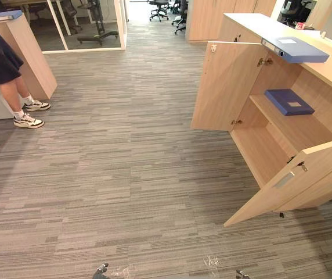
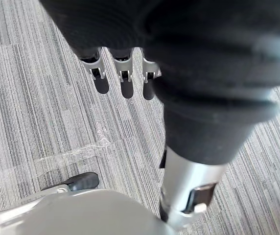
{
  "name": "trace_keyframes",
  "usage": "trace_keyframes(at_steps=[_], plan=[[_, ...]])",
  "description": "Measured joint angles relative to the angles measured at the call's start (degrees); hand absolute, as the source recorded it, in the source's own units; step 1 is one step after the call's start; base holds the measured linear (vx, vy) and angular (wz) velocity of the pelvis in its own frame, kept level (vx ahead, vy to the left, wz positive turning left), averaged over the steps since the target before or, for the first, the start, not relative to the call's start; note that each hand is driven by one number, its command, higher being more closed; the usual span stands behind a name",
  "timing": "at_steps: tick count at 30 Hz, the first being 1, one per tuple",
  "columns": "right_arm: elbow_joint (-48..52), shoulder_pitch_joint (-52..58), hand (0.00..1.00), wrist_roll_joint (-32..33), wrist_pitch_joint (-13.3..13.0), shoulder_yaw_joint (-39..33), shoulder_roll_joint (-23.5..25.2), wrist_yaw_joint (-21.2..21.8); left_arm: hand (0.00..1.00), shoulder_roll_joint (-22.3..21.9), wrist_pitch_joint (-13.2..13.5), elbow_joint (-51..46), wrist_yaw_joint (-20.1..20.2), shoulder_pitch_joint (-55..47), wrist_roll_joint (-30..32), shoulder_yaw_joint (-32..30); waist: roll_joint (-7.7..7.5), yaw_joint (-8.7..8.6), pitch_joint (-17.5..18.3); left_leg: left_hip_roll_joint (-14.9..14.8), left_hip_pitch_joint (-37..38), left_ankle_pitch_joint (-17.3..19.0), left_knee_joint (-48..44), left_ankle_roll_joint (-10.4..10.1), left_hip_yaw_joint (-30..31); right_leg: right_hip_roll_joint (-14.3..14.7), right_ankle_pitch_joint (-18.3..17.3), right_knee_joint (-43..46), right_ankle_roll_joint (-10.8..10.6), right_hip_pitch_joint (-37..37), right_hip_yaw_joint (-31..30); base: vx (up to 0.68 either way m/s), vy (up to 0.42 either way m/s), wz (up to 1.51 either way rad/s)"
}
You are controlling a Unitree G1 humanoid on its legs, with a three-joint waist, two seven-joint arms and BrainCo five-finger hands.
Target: Walk over to the cabinet, pick up the folder, carry it to the office cabinet, place the folder inside the office cabinet, then close the office cabinet door
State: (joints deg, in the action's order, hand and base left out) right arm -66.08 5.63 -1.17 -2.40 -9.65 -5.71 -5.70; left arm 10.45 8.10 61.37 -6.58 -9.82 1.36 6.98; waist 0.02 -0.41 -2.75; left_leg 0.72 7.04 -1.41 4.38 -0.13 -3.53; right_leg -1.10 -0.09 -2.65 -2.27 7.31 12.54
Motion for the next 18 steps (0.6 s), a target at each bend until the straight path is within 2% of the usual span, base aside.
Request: trace_keyframes(at_steps=[3, 9, 18], plan=[[0.0, -1.4, 0.00, 0.0, 0.0, -0.3, 0.2, 0.0, 0.00, 0.3, 0.2, 0.0, 0.7, 0.2, -2.3, 0.6, -0.05, -0.01, -0.4, 0.0, 0.2, -0.1, 0.5, -0.1, 0.0, 0.0, 0.0, -0.1, -1.5, 0.0, 0.0, 0.00, 0.000, 0.00], [0.0, -2.6, 0.00, 0.1, 0.0, -0.3, 0.6, 0.2, 0.00, 0.7, 0.3, 0.0, 1.0, 0.5, -3.6, 1.1, -0.40, -0.03, -1.0, 0.1, 0.4, -0.1, 0.5, -0.1, -0.2, -0.2, -0.1, -0.1, -1.5, 0.1, 0.0, 0.00, 0.000, 0.00], [0.0, -3.6, 0.00, 0.2, -0.1, -0.3, 1.4, 0.2, 0.00, 0.8, 0.4, -0.1, 1.0, 0.7, -2.1, 1.1, -0.92, -0.12, -1.6, 0.2, 1.1, -0.2, 0.8, -0.2, -0.1, -0.3, -0.1, -0.5, -1.5, 0.8, 0.6, -0.01, -0.003, 0.01]])
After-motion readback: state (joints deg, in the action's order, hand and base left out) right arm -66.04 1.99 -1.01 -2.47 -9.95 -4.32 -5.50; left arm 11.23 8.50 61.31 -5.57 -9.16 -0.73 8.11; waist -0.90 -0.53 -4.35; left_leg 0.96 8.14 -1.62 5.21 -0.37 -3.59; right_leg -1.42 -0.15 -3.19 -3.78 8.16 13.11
